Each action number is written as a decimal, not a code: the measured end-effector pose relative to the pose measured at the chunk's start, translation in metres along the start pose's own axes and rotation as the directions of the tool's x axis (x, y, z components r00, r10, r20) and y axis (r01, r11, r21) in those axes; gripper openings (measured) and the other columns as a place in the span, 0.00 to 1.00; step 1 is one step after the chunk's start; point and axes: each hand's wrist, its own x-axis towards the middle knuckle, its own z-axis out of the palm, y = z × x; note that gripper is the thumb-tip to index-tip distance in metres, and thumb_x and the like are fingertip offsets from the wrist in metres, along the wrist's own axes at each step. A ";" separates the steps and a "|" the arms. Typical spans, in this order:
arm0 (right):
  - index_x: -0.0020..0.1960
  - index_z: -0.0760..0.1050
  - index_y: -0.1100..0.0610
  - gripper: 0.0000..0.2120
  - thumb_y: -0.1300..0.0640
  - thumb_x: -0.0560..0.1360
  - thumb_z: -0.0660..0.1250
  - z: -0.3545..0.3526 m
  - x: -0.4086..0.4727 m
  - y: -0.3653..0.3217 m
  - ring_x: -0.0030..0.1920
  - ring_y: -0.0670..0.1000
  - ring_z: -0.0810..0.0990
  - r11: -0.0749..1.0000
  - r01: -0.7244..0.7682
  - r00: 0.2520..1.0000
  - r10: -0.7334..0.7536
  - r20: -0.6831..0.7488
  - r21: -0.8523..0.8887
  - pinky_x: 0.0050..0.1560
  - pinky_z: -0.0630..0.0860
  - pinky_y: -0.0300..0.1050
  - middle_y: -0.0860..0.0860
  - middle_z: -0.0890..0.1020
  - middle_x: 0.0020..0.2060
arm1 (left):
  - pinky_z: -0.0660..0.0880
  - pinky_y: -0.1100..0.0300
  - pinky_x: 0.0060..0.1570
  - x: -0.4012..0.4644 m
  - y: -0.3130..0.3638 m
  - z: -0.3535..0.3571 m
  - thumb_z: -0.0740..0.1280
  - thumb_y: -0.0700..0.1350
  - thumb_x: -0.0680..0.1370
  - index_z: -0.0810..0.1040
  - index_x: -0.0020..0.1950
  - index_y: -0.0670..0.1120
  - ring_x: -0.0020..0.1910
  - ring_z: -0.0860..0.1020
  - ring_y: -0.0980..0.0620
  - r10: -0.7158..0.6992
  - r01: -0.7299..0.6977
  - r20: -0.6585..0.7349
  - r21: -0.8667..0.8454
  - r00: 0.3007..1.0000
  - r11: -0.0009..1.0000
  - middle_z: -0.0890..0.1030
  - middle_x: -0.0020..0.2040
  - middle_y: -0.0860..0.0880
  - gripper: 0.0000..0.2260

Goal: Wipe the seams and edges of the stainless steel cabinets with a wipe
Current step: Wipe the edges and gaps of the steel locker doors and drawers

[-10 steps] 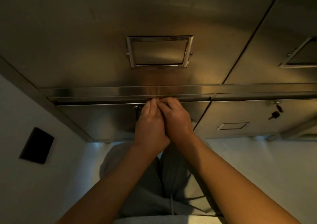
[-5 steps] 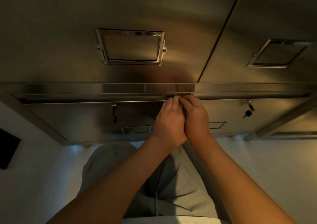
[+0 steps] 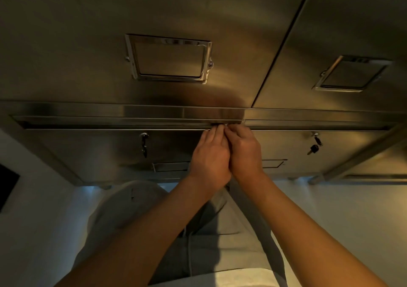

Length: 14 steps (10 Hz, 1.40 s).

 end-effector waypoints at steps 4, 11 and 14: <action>0.64 0.80 0.61 0.14 0.62 0.79 0.71 0.068 0.022 -0.120 0.56 0.55 0.78 0.983 0.172 0.978 -0.178 0.109 0.063 0.52 0.79 0.47 0.55 0.81 0.57 | 0.62 0.42 0.78 -0.062 -0.111 -0.030 0.74 0.50 0.70 0.70 0.76 0.35 0.77 0.69 0.39 -0.198 0.212 -0.124 0.108 0.972 0.971 0.72 0.75 0.37 0.38; 0.55 0.84 0.62 0.18 0.60 0.67 0.80 0.132 0.047 -0.266 0.45 0.55 0.82 0.887 0.462 0.881 -0.461 0.103 0.016 0.40 0.79 0.43 0.55 0.83 0.47 | 0.62 0.40 0.77 -0.143 -0.248 -0.067 0.68 0.49 0.76 0.71 0.75 0.35 0.76 0.70 0.38 -0.321 0.334 -0.356 -0.026 0.878 0.942 0.73 0.75 0.37 0.31; 0.79 0.64 0.63 0.28 0.60 0.81 0.65 0.150 0.058 -0.305 0.71 0.57 0.69 0.858 0.440 0.794 -0.509 0.332 0.263 0.67 0.72 0.50 0.58 0.72 0.72 | 0.52 0.49 0.82 -0.156 -0.291 -0.089 0.71 0.47 0.75 0.64 0.81 0.39 0.80 0.63 0.42 -0.470 0.478 -0.220 -0.020 0.855 0.878 0.66 0.80 0.41 0.37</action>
